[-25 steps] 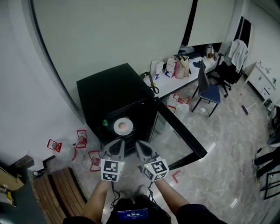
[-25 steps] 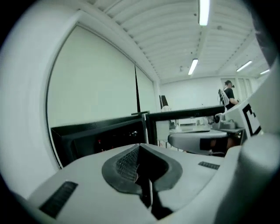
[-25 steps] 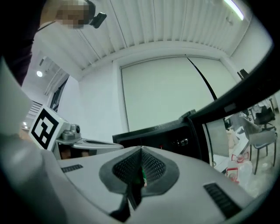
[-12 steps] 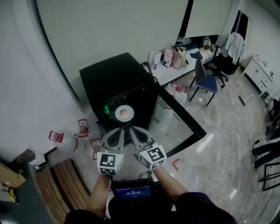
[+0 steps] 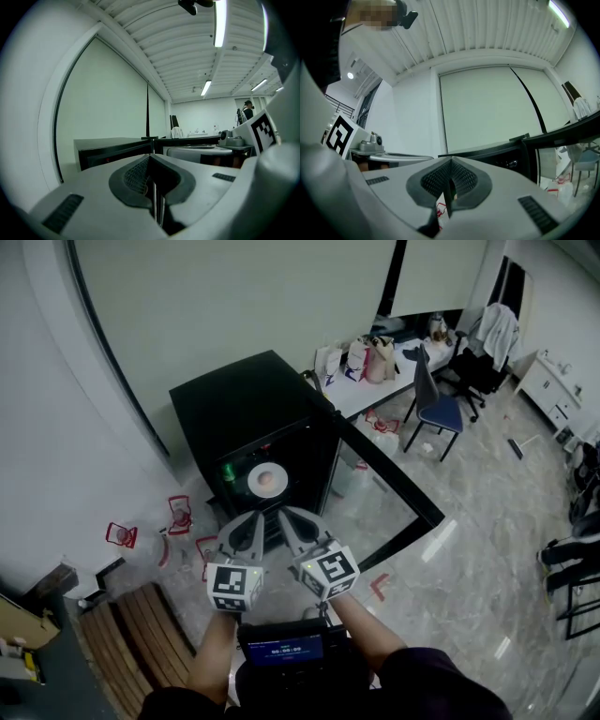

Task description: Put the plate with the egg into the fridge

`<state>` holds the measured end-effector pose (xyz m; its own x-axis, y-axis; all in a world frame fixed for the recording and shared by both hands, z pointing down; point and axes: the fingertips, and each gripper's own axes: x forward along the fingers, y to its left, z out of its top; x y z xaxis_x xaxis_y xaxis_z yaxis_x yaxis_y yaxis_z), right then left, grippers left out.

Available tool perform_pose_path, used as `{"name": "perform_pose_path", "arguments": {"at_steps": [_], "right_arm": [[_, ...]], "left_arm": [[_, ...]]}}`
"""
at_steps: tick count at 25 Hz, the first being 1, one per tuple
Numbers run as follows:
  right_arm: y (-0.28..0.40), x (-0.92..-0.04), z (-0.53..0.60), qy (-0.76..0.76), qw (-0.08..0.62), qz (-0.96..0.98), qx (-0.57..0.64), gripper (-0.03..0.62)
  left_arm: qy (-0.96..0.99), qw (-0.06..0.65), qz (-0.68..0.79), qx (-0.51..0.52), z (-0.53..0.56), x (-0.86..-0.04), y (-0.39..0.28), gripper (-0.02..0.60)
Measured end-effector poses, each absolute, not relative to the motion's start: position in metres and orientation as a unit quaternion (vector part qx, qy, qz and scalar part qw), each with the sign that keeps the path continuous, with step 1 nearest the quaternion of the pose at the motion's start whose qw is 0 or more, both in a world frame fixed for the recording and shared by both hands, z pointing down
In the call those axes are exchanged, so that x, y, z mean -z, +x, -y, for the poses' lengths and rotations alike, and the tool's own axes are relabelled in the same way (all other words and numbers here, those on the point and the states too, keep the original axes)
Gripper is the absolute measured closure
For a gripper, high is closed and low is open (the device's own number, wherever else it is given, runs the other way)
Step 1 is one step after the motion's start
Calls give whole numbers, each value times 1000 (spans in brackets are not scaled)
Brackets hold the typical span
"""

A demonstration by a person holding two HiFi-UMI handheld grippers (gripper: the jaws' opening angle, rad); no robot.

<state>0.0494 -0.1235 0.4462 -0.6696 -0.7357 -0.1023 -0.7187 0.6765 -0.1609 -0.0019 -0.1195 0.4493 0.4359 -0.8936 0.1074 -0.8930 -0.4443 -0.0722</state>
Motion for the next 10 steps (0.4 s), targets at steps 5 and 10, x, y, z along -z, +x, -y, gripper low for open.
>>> {"name": "perform_pose_path", "arguments": {"at_steps": [5, 10], "right_arm": [[47, -446, 119, -395, 78, -914, 49, 586], [46, -447, 114, -395, 79, -914, 54, 586]], "left_arm": [[-851, -11, -521, 63, 115, -453, -1, 572], [-853, -16, -517, 66, 110, -456, -3, 572]]}}
